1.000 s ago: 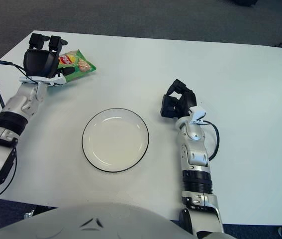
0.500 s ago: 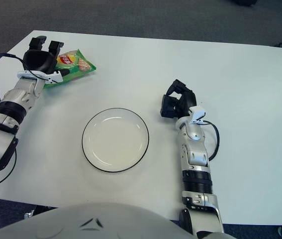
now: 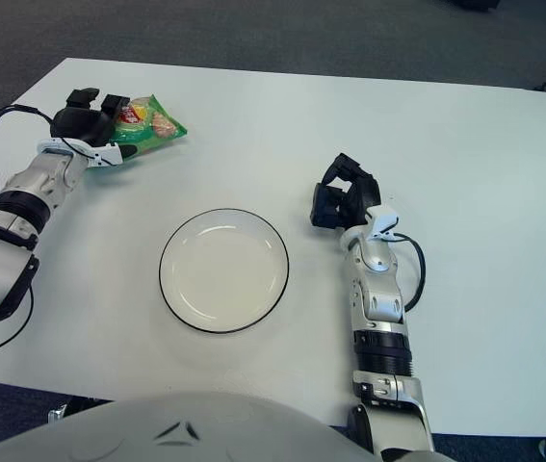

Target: Put the snack into the plate.

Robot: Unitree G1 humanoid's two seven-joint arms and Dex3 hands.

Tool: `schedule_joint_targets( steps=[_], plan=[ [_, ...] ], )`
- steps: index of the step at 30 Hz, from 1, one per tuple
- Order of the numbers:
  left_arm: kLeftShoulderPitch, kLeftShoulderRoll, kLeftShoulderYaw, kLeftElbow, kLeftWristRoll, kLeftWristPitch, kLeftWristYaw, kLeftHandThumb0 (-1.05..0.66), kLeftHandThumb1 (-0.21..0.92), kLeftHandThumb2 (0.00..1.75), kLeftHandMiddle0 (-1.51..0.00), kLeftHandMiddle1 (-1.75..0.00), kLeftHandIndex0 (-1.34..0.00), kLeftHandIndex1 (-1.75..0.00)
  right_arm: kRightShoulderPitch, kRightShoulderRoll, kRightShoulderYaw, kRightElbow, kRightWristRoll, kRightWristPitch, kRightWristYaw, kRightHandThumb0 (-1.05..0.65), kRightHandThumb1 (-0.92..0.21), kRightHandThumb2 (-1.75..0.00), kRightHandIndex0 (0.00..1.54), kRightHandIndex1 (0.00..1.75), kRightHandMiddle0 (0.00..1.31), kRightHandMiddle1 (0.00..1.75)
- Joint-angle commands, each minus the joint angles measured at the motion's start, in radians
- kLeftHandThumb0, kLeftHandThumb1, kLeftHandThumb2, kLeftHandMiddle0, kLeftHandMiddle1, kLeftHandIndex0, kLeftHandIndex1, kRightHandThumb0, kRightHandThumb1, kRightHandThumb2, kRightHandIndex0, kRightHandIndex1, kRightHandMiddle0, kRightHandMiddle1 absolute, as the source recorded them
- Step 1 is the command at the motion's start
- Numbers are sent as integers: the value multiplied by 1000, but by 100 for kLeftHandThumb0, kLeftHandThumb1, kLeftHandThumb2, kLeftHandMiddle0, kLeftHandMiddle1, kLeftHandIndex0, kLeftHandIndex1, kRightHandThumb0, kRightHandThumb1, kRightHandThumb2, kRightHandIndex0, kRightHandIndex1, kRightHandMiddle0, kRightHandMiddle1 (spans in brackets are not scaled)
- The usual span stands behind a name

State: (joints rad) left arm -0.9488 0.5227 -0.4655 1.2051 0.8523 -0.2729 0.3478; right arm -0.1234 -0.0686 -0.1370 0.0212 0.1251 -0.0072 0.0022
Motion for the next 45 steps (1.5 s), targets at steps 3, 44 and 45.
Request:
schedule_joint_targets(
  steps=[3, 44, 45],
  plan=[
    [-16, -3, 41, 33, -92, -45, -89, -104, 92, 81, 0, -13, 0, -35, 135, 24, 4, 34, -4, 17, -1, -53, -20, -146, 130, 175, 72, 175],
    [19, -36, -200, 117, 48, 124, 28, -84, 49, 76, 0, -87, 0, -104, 156, 32, 19, -16, -13, 27, -8, -53, -19, -147, 130, 175, 72, 175],
    [21, -36, -204, 119, 50, 125, 29, -84, 48, 77, 0, -87, 0, -104, 157, 32, 20, -18, -14, 29, -9, -53, -19, -147, 130, 175, 72, 175]
  ],
)
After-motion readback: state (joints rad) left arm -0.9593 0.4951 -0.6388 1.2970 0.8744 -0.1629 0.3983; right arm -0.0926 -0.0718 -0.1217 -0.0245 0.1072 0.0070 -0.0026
